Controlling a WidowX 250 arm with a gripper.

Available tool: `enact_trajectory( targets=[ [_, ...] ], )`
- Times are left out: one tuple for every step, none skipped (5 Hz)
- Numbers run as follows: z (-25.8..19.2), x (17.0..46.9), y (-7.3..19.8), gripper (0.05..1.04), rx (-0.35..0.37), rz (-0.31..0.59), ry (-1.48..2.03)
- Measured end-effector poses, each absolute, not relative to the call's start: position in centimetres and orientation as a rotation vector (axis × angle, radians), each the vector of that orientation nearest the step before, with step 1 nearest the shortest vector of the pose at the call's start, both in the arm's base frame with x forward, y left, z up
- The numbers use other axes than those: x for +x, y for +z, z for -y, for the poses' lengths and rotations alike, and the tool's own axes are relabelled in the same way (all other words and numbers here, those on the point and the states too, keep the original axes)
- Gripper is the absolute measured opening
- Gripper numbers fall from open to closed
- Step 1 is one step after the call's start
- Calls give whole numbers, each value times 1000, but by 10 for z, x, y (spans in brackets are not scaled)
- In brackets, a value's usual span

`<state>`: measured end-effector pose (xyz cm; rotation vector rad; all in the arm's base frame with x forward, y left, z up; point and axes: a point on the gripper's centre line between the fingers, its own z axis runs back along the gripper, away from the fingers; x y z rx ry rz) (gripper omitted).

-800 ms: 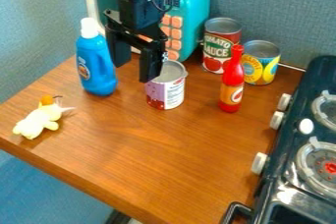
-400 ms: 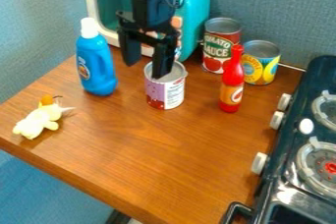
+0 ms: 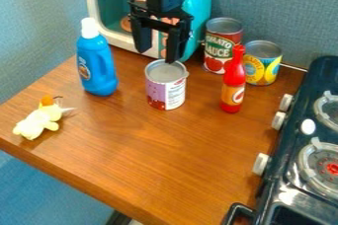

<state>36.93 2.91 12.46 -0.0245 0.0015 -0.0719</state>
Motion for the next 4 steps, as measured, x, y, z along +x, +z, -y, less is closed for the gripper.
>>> enact_trajectory(
  targets=[
    [-31, 383, 118, 1001, -21, -2, -33],
    [-33, 394, 114, 1001, -7, 7, -8],
    [-35, 404, 110, 1001, -1, 28, 13],
    [-35, 415, 111, 1001, 21, 96, 27]
  ],
)
